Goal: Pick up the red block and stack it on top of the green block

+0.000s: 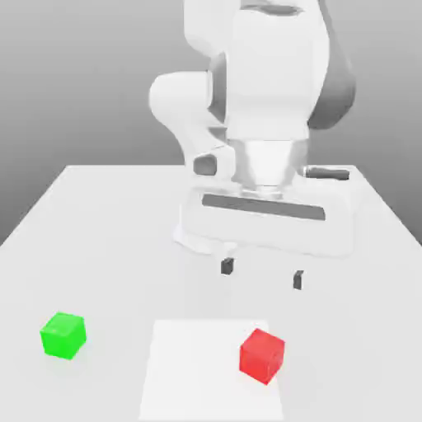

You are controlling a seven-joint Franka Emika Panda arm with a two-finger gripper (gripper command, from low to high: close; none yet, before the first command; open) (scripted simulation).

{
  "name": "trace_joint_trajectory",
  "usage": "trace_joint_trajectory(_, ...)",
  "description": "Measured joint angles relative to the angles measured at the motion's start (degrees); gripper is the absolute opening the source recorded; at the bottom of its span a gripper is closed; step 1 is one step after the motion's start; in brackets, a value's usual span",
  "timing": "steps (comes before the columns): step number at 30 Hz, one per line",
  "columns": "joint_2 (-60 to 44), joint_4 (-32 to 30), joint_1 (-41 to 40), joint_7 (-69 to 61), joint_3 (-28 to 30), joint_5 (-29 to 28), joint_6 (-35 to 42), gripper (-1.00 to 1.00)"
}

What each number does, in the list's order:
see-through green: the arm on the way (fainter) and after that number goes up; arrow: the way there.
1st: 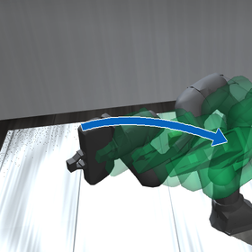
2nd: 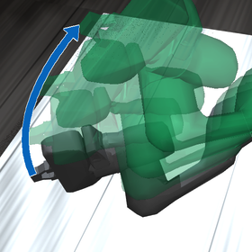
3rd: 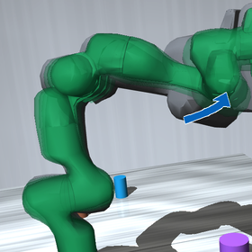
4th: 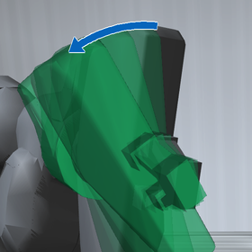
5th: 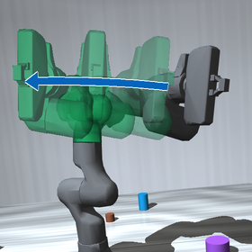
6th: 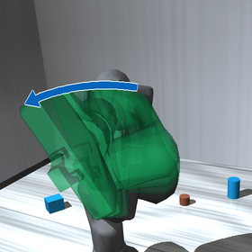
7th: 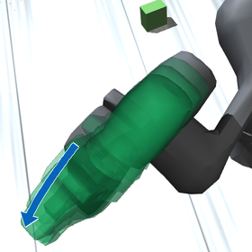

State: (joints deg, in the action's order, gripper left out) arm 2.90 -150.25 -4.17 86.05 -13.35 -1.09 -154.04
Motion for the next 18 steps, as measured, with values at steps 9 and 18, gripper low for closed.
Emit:
trace_joint_trajectory(9, -18.8, -1.3, 5.3, 12.8, 5.7, -8.2, -13.2, -1.0)
trace_joint_trajectory(18, -16.3, -1.8, 4.6, 11.8, 4.6, -6.7, -11.2, -1.0)
